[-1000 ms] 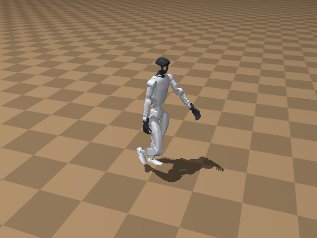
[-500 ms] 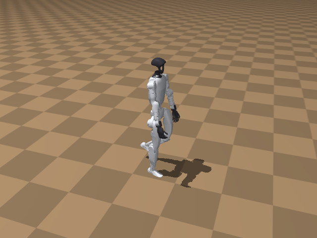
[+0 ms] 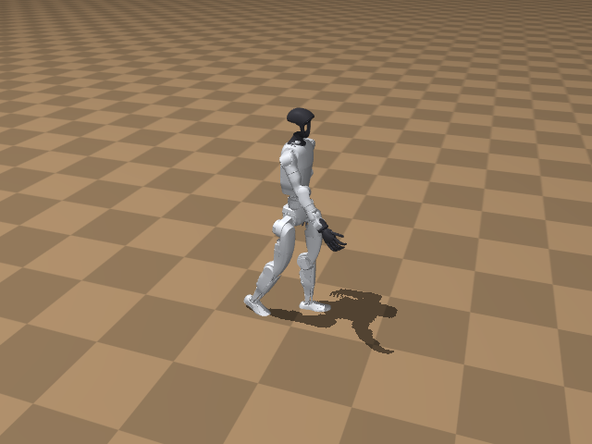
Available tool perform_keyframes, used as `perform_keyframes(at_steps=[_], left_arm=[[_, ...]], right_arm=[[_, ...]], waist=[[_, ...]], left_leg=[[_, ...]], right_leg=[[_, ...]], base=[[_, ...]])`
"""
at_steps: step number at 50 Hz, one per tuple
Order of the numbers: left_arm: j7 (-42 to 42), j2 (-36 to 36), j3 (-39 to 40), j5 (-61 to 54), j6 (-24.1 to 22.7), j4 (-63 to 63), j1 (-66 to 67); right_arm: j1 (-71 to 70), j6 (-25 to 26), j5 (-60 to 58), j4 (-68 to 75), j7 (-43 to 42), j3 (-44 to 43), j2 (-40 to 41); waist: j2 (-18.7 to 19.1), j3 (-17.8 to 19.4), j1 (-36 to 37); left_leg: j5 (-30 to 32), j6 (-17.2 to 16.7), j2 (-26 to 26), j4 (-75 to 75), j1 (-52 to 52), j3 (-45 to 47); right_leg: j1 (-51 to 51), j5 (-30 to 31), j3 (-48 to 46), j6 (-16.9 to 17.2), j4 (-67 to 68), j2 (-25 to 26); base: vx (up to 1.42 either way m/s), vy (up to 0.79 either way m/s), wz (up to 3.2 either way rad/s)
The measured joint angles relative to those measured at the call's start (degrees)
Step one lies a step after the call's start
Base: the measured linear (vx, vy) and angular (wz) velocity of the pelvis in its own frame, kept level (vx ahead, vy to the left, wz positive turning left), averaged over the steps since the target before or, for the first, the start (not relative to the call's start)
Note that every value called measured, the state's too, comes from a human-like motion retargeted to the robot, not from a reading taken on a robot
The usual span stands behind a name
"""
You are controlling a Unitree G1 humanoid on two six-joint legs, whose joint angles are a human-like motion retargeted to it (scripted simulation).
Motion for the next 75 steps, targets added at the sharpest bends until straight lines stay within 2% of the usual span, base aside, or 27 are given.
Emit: perform_keyframes(at_steps=[2,5,10,15,20,25,27,30,32,34,35,37,38,40,43,45,50,53,55,57,59,61,63,65,68,71,75], left_arm=[[0.17,0.55,-0.29,2.04,-0.04,0.73,-7.22],[0.75,2.41,-0.34,5.16,1.16,-0.06,-19.34],[2.48,7.26,0.84,10.12,4.96,-2.84,-40.28],[4.72,11.24,-1.77,9.83,5.14,-4.26,-56.19],[4.72,12.90,-3.39,8.91,4.81,-6.26,-63.96],[1.94,11.03,-2.61,6.69,3.45,-7.06,-62.37],[1.52,9.43,-1.87,5.01,3.01,-6.77,-59.25],[1.37,7.06,-1.17,4.51,3.44,-5.76,-52.33],[0.60,5.77,-1.25,6.80,3.33,-4.41,-45.41],[-0.46,4.94,-1.10,10.49,3.54,-2.29,-37.22],[-1.37,4.68,-0.87,12.42,4.10,-1.08,-32.88],[-5.05,4.28,-0.44,14.24,5.65,0.67,-23.66],[-5.94,3.96,-0.45,13.51,5.54,1.29,-19.10],[-6.47,3.53,-0.32,11.71,4.72,2.29,-10.38],[-8.61,3.20,-0.79,9.57,3.08,2.28,1.55],[-10.03,3.05,-1.45,8.87,2.60,1.56,8.77],[-11.64,2.32,-3.07,10.11,3.33,0.00,21.09],[-11.90,1.83,-3.39,9.59,4.32,0.04,22.19],[-11.00,1.66,-3.19,9.08,5.06,0.16,20.20],[-7.34,1.63,-2.50,9.26,3.82,0.20,16.46],[-2.47,1.48,-1.76,9.34,0.57,0.35,11.76],[0.45,1.10,-1.52,7.66,-1.16,0.80,5.99],[1.09,0.89,-1.97,5.36,-0.79,1.29,-0.92],[1.03,1.08,-2.45,6.32,-0.37,1.28,-8.35],[1.20,2.58,-1.89,10.34,1.40,-0.52,-21.12],[3.24,5.34,-0.05,12.99,4.11,-2.55,-35.05],[5.04,8.86,-1.30,14.01,5.25,-3.91,-50.53]], right_arm=[[6.89,0.70,-1.29,1.04,2.34,-0.65,1.02],[16.91,3.20,-3.10,3.38,5.71,-0.94,2.23],[31.00,8.03,-3.29,5.84,9.17,-2.48,3.30],[42.90,7.91,3.31,2.97,12.36,-2.24,3.52],[48.68,8.35,4.98,1.15,15.63,0.95,3.99],[45.38,9.06,1.24,5.43,16.46,1.14,3.85],[41.25,9.54,0.04,8.14,14.79,-0.61,3.19],[34.00,11.31,-2.33,10.51,11.58,-3.91,2.25],[28.69,10.66,0.26,10.62,9.94,-3.76,2.05],[23.20,9.46,4.93,9.92,8.89,-1.56,2.28],[20.39,9.23,6.82,9.44,8.59,-0.34,2.45],[14.55,8.91,7.71,8.34,7.58,0.35,2.21],[11.73,8.11,7.29,7.61,6.40,-0.21,1.72],[6.15,6.44,6.97,6.20,4.22,-0.95,0.72],[-1.76,4.00,8.17,4.95,2.92,-0.03,-0.77],[-6.49,2.66,9.21,4.44,2.02,1.21,-1.67],[-14.60,0.91,9.92,3.21,0.24,3.21,-3.13],[-16.47,1.05,8.86,2.68,0.48,3.46,-3.21],[-16.54,1.81,7.10,2.62,0.82,3.05,-3.06],[-15.11,1.28,6.49,2.52,0.66,2.63,-2.53],[-12.22,-1.17,7.82,2.33,-0.04,2.75,-1.59],[-7.90,-1.76,5.72,2.71,-0.49,2.40,-0.64],[-2.21,0.14,-0.20,3.46,0.04,1.35,0.19],[4.74,1.41,-4.08,4.07,2.50,1.42,1.08],[15.09,4.03,-9.02,5.06,7.01,2.23,1.97],[23.83,7.50,-12.41,5.84,9.10,1.09,2.28],[34.53,8.97,-9.76,6.01,11.40,-1.19,2.13]], waist=[[1.38,-0.84,-3.25],[2.16,-2.86,-7.05],[3.12,-1.30,-13.16],[4.33,-0.34,-19.35],[4.53,-0.86,-22.78],[3.73,-2.10,-22.89],[2.99,-1.40,-22.68],[0.42,0.44,-20.29],[-0.84,1.43,-16.60],[-3.05,3.00,-12.76],[-4.61,3.85,-10.93],[-6.62,0.93,-10.15],[-6.71,-1.31,-10.07],[-7.34,-2.77,-8.54],[-8.55,-3.00,-4.73],[-9.14,-3.17,-2.41],[-9.59,-4.09,0.95],[-9.98,-4.67,1.59],[-10.16,-4.20,2.39],[-8.58,-2.07,4.25],[-5.30,-0.39,5.09],[-2.66,-0.12,3.90],[-0.76,-0.12,1.20],[1.06,-0.50,-2.54],[2.34,-2.92,-7.63],[2.73,-3.21,-12.41],[3.65,-2.43,-18.72]], left_leg=[[-0.35,-1.09,0.68,0.00,1.64,-2.99],[-1.29,-1.73,1.09,0.00,1.78,-6.52],[-3.96,-5.00,1.17,0.00,6.02,-11.24],[-6.15,-3.73,1.44,0.00,9.67,-15.81],[-7.79,-2.47,1.32,0.26,11.88,-18.58],[-10.23,-2.81,0.19,2.84,12.99,-19.71],[-11.15,-2.93,-0.92,3.82,14.89,-20.46],[-11.26,-1.40,-3.94,5.07,19.06,-20.97],[-8.96,0.10,-5.15,7.99,20.62,-19.46],[-7.00,0.87,-6.56,16.09,20.00,-16.69],[-6.91,0.85,-7.34,22.60,18.33,-14.89],[-12.66,0.76,-4.75,49.75,2.48,-11.74],[-15.59,1.52,-2.51,62.23,-6.10,-11.08],[-20.96,3.94,0.28,79.34,-16.77,-9.86],[-26.39,7.52,2.68,93.40,-26.83,-8.27],[-28.17,8.42,3.46,97.44,-32.15,-7.97],[-27.91,6.34,2.13,89.21,-39.77,-9.64],[-26.93,6.97,3.10,72.31,-37.22,-6.31],[-25.69,6.74,3.23,54.26,-30.70,-1.32],[-20.00,5.37,1.56,30.12,-19.00,3.78],[-10.37,5.01,0.65,11.63,-9.04,5.71],[-1.67,3.51,0.39,2.47,-3.53,4.50],[1.34,0.21,0.61,0.07,-0.20,1.95],[0.75,-2.48,1.35,0.00,2.37,-1.09],[-0.45,-4.22,2.02,0.00,2.27,-5.06],[-1.92,-5.73,1.76,0.00,2.88,-8.73],[-3.45,-5.87,1.57,0.00,5.55,-13.47]], right_leg=[[-4.01,3.12,-2.67,-1.22,11.45,1.27],[-17.98,6.11,-8.12,-4.13,37.59,0.01],[-34.12,-3.02,-12.59,-10.62,67.35,-3.87],[-44.20,-9.62,-14.26,-12.66,75.26,-4.82],[-48.37,-11.92,-15.42,-12.06,63.95,-4.81],[-41.65,-8.88,-18.58,-8.66,31.07,-4.35],[-32.94,-4.31,-21.35,-6.09,10.14,-3.73],[-21.24,8.86,-20.33,-2.75,-11.90,-2.76],[-16.60,10.97,-17.40,-2.57,-16.03,-2.50],[-12.25,10.14,-14.03,-1.59,-17.18,-3.75],[-10.31,9.61,-12.38,-0.92,-17.21,-5.02],[-12.24,8.38,-11.23,-0.83,-16.27,-6.65],[-14.17,7.66,-11.06,-0.98,-15.77,-6.53],[-14.67,6.14,-10.01,-0.73,-15.36,-6.80],[-13.58,4.36,-7.55,-0.45,-15.11,-7.36],[-12.75,3.46,-6.09,-0.57,-15.16,-7.56],[-11.16,1.47,-3.84,-0.49,-14.38,-7.80],[-11.13,0.01,-3.18,-0.10,-12.39,-8.29],[-10.51,-0.82,-2.53,0.53,-10.88,-8.68],[-7.20,-1.44,-1.25,1.39,-9.85,-7.78],[-2.99,-2.08,-0.32,1.48,-8.96,-5.20],[-0.58,-2.41,-0.41,0.58,-6.86,-3.10],[0.07,-1.21,-1.82,-0.89,-1.94,-1.66],[-2.59,1.79,-4.76,-2.87,8.83,-0.31],[-17.83,4.32,-9.91,-6.13,37.50,-1.25],[-30.58,1.13,-13.20,-9.34,59.71,-4.49],[-41.30,-4.15,-14.40,-11.23,74.49,-6.50]], base=[[0.50,0.21,1.15],[0.44,0.15,1.02],[0.45,0.09,0.89],[0.45,0.04,0.81],[0.44,-0.02,0.51],[0.48,-0.07,0.22],[0.55,-0.11,0.27],[0.58,-0.14,-0.27],[0.57,-0.17,-1.14],[0.57,-0.18,-1.41],[0.50,-0.17,-1.05],[0.41,-0.12,-0.32],[0.40,-0.05,-0.03],[0.46,-0.01,-0.31],[0.49,0.01,-0.70],[0.48,0.03,-0.68],[0.47,0.08,-0.45],[0.48,0.12,-0.21],[0.53,0.15,-0.40],[0.61,0.20,-0.78],[0.63,0.25,-0.58],[0.59,0.26,0.14],[0.55,0.27,0.86],[0.51,0.26,1.30],[0.43,0.19,1.26],[0.43,0.11,1.17],[0.44,0.07,1.10]])
